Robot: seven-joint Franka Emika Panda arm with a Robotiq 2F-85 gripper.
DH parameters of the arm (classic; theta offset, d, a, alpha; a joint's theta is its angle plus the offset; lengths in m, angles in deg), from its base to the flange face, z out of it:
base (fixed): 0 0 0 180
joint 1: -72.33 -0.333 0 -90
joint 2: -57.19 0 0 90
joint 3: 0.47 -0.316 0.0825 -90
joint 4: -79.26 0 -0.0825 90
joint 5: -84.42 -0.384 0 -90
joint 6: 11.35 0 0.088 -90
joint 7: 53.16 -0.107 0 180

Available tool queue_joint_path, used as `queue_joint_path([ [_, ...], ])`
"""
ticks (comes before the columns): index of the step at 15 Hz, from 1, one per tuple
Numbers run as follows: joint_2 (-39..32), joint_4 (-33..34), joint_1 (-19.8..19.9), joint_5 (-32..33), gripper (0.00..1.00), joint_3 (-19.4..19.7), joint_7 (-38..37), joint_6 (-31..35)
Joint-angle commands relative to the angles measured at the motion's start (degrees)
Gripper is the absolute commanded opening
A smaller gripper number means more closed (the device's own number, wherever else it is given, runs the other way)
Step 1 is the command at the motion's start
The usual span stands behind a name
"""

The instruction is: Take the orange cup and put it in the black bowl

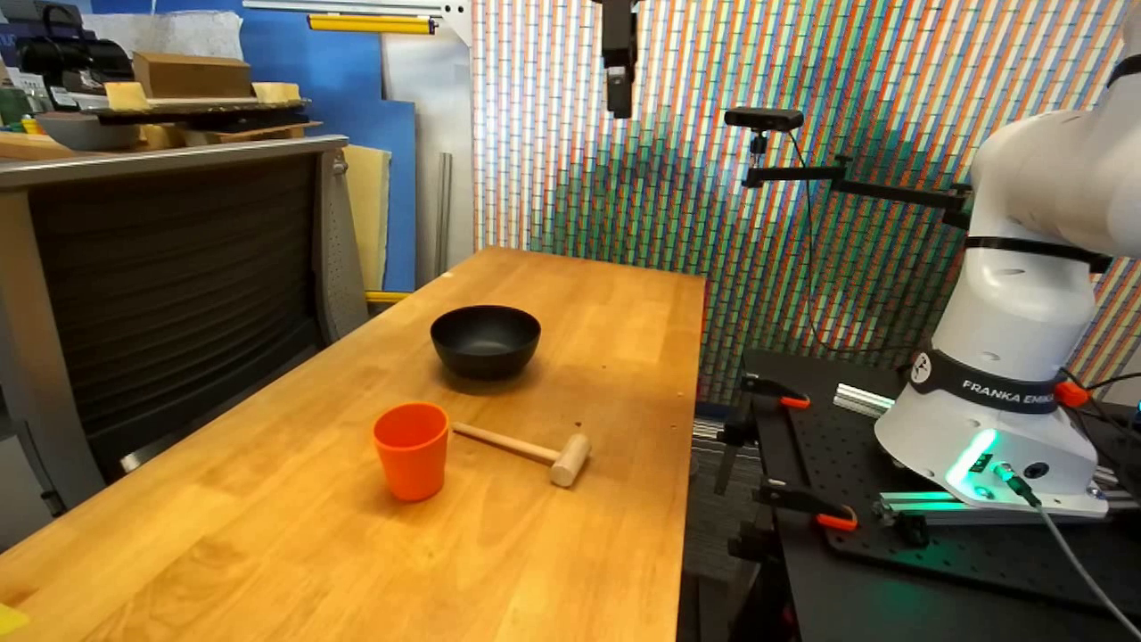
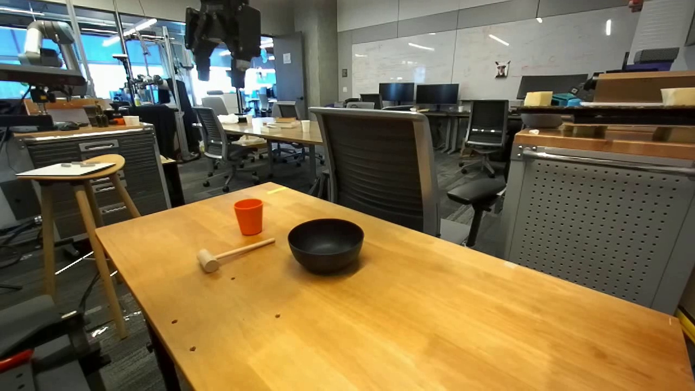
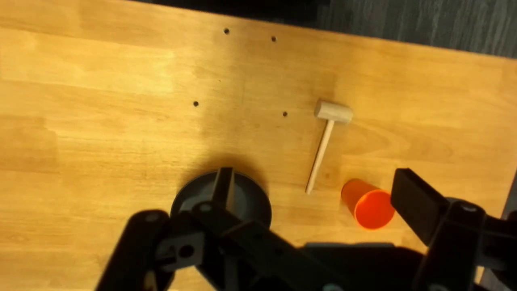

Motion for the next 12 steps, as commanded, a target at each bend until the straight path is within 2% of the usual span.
queue_joint_path([
  [1, -10.38, 5.41, -0.79, -6.09, 1.00, -3.40, -11.78, 10.56],
  [4, -19.10, 8.34, -1.95, -3.55, 1.00, -6.81, -20.92, 23.46],
  [6, -26.12, 11.52, -3.40, 0.28, 1.00, -7.89, -26.08, 28.06],
  [9, -36.57, 17.32, -6.76, 4.02, 1.00, -7.98, -31.02, 27.18],
  [12, -47.34, 24.35, -10.35, 5.16, 1.00, -7.36, -33.13, 24.78],
])
